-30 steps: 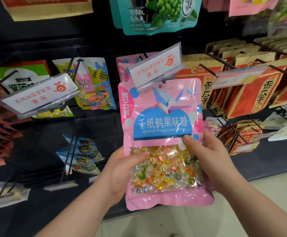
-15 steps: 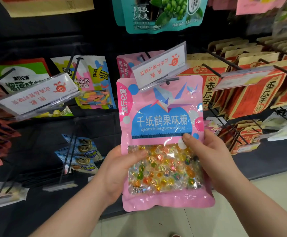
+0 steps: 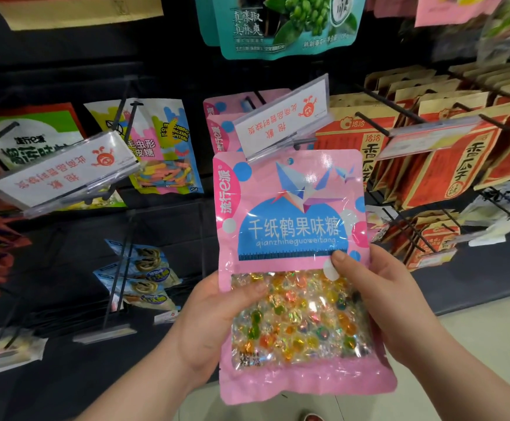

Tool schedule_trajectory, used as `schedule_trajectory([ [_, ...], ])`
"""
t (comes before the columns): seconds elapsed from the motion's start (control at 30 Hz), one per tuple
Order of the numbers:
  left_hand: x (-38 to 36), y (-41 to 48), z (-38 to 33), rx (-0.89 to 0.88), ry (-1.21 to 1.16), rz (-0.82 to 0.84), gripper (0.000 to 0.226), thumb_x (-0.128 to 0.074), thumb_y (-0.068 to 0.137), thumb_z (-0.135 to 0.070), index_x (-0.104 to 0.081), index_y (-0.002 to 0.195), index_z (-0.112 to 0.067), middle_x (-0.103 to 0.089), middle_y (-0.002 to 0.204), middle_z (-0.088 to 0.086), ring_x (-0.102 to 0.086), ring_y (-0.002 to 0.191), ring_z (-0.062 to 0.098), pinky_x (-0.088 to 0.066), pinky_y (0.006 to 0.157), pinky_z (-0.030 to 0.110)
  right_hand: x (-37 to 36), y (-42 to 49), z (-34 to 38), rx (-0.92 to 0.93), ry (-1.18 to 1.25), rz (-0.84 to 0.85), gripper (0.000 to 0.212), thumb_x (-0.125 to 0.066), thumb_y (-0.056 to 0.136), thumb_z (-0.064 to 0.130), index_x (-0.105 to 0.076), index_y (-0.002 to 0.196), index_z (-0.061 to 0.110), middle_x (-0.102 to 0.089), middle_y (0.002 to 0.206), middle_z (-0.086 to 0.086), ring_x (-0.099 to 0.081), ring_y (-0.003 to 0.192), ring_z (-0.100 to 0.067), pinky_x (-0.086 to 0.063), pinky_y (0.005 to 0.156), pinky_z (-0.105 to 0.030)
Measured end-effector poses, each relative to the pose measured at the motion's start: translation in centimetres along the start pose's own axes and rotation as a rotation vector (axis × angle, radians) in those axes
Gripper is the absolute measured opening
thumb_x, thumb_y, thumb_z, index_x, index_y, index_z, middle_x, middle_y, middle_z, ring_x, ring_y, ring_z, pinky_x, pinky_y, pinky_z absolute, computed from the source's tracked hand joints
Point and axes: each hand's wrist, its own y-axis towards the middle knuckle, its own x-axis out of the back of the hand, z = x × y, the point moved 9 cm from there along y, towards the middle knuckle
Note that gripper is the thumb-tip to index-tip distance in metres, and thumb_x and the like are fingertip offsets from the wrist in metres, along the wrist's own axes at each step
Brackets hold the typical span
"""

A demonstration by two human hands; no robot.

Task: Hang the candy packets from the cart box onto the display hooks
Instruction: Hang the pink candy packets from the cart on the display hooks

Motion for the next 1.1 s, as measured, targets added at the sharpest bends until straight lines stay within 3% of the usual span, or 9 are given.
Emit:
schedule_trajectory([
  [0.1,0.0,-0.6,0.1,-0.012,-0.014,-0.007,0.031,-0.069,0.069,-0.012,-0.074,0.099,-0.011,-0.076,0.098,0.01,-0.074,0.089,0.021,-0.057,0.066,0.023,-0.1,-0.4,0.1,-0.001,0.004,0.014,0.017,-0.061,0.087,0.017,-0.065,0.103,0.013,-0.076,0.092,-0.007,-0.074,0.083,-0.026,-0.058,0.073,-0.039],
  [0.2,0.4,-0.9,0.4,-0.019,0.024,-0.023,0.029,-0.08,0.066,-0.014,-0.077,0.094,-0.015,-0.077,0.1,0.007,-0.073,0.095,0.021,-0.052,0.08,0.033,-0.4,-0.9,-0.2,-0.006,0.022,0.034,0.019,-0.061,0.087,0.016,-0.064,0.105,0.013,-0.076,0.093,-0.007,-0.074,0.083,-0.025,-0.058,0.07,-0.035],
  [0.3,0.6,-1.1,0.5,-0.045,0.022,-0.027,0.036,-0.077,0.061,-0.02,-0.077,0.097,-0.022,-0.076,0.105,0.007,-0.071,0.1,0.022,-0.049,0.089,0.039,-0.6,-1.4,-0.6,0.002,0.046,0.038,0.024,-0.061,0.084,0.016,-0.064,0.107,0.011,-0.076,0.094,-0.008,-0.074,0.083,-0.024,-0.058,0.064,-0.03],
  [0.4,0.8,-1.0,0.6,-0.078,0.026,-0.041,0.032,-0.073,0.061,-0.017,-0.078,0.092,-0.022,-0.077,0.1,0.007,-0.073,0.094,0.019,-0.052,0.08,0.03,-0.5,-1.5,-0.6,0.002,0.078,0.033,0.029,-0.063,0.08,0.018,-0.063,0.108,0.01,-0.076,0.091,-0.009,-0.074,0.078,-0.023,-0.057,0.056,-0.027],
  [0.5,0.6,-0.7,0.0,-0.113,0.031,-0.034,0.029,-0.069,0.062,-0.013,-0.079,0.089,-0.02,-0.077,0.094,0.007,-0.074,0.084,0.016,-0.055,0.064,0.018,-0.4,-1.2,-0.1,0.025,0.084,0.007,0.02,-0.062,0.084,0.013,-0.064,0.104,0.01,-0.077,0.086,-0.008,-0.074,0.071,-0.021,-0.056,0.053,-0.026],
  [0.57,0.5,-0.2,-0.3,-0.108,0.009,-0.02,0.029,-0.068,0.064,-0.011,-0.077,0.091,-0.011,-0.076,0.095,0.013,-0.074,0.084,0.022,-0.056,0.062,0.021,-0.3,-0.9,0.3,0.046,0.068,-0.015,0.018,-0.062,0.086,0.012,-0.065,0.103,0.009,-0.076,0.087,-0.009,-0.074,0.074,-0.023,-0.059,0.058,-0.031],
  [0.7,0.3,0.6,-0.7,-0.088,-0.015,0.014,0.04,-0.066,0.069,-0.013,-0.071,0.106,-0.002,-0.074,0.103,0.019,-0.072,0.093,0.032,-0.059,0.07,0.031,-0.1,0.0,1.0,0.048,0.034,-0.042,0.015,-0.062,0.088,0.015,-0.067,0.101,0.012,-0.076,0.093,-0.01,-0.072,0.089,-0.032,-0.058,0.082,-0.047],
  [0.87,0.3,0.5,-1.0,-0.065,-0.047,0.027,0.036,-0.075,0.068,-0.006,-0.072,0.104,-0.003,-0.074,0.1,0.018,-0.073,0.089,0.03,-0.06,0.067,0.031,-0.5,0.3,1.2,0.033,0.028,-0.015,0.021,-0.062,0.088,0.016,-0.065,0.108,0.011,-0.076,0.096,-0.01,-0.072,0.089,-0.031,-0.057,0.083,-0.048],
  [1.1,1.0,3.1,-1.4,-0.03,0.02,-0.033,0.027,-0.064,0.082,-0.005,-0.069,0.109,-0.007,-0.075,0.102,0.014,-0.072,0.094,0.029,-0.06,0.078,0.038,-0.6,3.3,0.5,0.015,-0.056,-0.061,0.018,-0.066,0.088,0.021,-0.065,0.103,0.011,-0.074,0.098,-0.012,-0.07,0.093,-0.035,-0.056,0.084,-0.054],
])
